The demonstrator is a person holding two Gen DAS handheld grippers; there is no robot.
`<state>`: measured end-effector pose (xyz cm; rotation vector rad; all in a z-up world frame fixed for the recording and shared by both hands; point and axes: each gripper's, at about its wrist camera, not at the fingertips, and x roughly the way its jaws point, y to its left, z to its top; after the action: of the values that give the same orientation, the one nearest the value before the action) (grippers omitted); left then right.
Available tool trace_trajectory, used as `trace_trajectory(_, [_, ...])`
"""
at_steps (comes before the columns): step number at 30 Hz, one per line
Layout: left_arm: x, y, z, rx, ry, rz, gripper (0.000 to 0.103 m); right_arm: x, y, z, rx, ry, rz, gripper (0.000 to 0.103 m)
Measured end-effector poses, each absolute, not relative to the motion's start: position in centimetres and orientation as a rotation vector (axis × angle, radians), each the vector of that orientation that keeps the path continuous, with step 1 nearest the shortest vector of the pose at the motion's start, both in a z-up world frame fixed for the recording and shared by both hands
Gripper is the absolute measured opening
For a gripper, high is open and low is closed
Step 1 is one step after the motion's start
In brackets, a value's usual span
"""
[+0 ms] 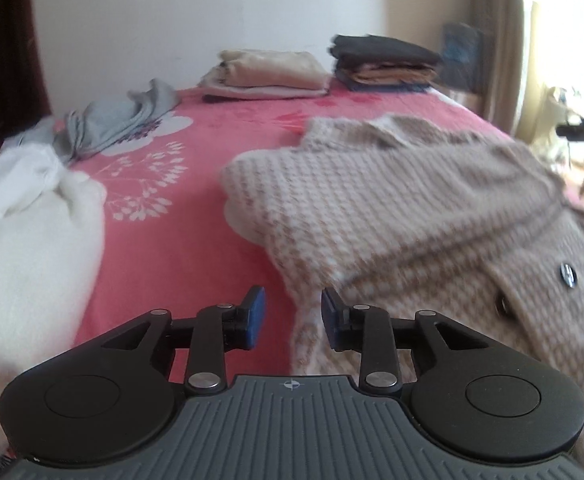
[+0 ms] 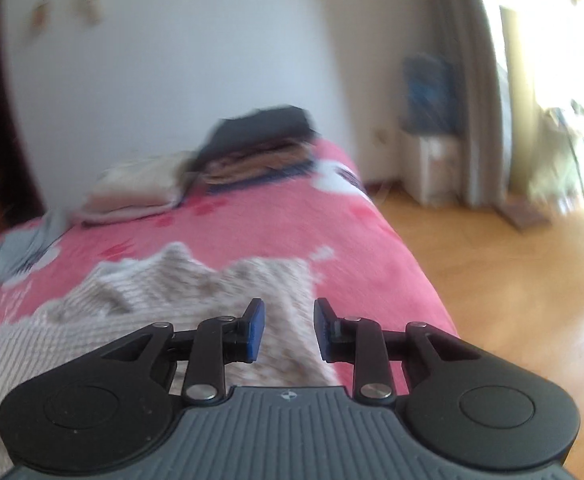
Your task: Fold clothes
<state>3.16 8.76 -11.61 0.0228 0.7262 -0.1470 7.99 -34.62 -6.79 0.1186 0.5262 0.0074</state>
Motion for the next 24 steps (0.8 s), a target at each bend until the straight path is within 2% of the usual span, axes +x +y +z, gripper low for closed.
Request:
trace_trajectory(3, [5.9, 9.9, -12.5, -0.142, 0.798, -0.131, 0.033, 9.3, -31.2, -7.8, 0.007, 0.559, 0.128, 0.028])
trace_trajectory(7, [7.2, 10.7, -14.4, -0.207, 0.838, -0.092, 0.035, 11.8, -29.6, -14.1, -0.192, 0.764, 0.107, 0.028])
trace_trajectory(8, [7.2, 11.2, -14.8, -0.238, 0.848, -0.093, 0.035, 11.7, -29.5, -14.1, -0.213, 0.751, 0.118, 0.028])
trace_trajectory(10, [7.2, 12.2, -15.4, -0.305, 0.858, -0.103, 0.035, 12.4, -28.1, -12.3, -0.304, 0.798, 0.093, 0.028])
trace_trajectory(12, [7.1, 13.3, -15.5, -0.384, 0.853, -0.122, 0.035, 12.4, -26.0, -9.6, -0.375, 0.769, 0.117, 0.028])
trace_trajectory(17, [7.2, 15.7, -16.6, -0.571, 0.85, -0.172, 0.036, 14.6, -18.1, -4.1, -0.372, 0.767, 0.364, 0.029])
trace_trajectory(19, [7.1, 16.0, -17.1, -0.608, 0.839, -0.192, 0.037, 16.1, -13.8, -3.2, -0.348, 0.809, 0.478, 0.04])
trace_trajectory(20, [7.1, 16.1, -17.2, -0.619, 0.83, -0.199, 0.038, 16.9, -11.7, -2.8, -0.336, 0.83, 0.535, 0.05])
trace_trajectory(22, [6.9, 16.0, -17.4, -0.622, 0.816, -0.205, 0.039, 18.7, -7.4, -3.0, -0.329, 0.882, 0.621, 0.053])
trace_trajectory(24, [6.7, 15.9, -17.5, -0.611, 0.804, -0.212, 0.04, 20.7, -2.7, -4.5, -0.357, 0.947, 0.672, 0.061])
